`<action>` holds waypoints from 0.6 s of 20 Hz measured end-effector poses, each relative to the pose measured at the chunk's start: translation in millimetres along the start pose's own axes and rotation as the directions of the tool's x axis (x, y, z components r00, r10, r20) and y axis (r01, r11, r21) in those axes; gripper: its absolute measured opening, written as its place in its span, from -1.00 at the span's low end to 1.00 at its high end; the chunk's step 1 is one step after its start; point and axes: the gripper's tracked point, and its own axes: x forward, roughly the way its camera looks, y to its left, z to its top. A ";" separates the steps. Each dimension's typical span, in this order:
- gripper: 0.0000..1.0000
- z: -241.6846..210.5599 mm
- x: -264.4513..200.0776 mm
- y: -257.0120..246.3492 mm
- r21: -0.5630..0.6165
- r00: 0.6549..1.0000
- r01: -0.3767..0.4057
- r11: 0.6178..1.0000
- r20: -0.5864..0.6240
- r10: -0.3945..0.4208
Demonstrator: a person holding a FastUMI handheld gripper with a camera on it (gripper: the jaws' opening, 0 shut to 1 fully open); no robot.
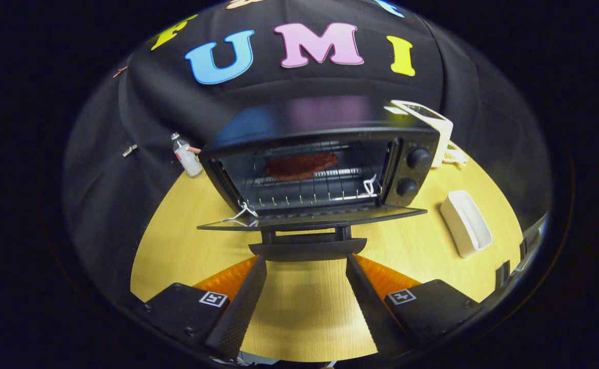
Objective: Open the toaster oven, put the food inside, and close the toaster oven door.
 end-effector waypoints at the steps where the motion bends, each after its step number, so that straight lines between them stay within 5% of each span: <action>1: 0.95 16.0 3.6 1.5 -0.009 1.000 0.001 1.000 0.024 -0.001; 12: 0.97 101.4 3.7 -0.3 -0.047 0.983 0.001 0.999 0.185 0.007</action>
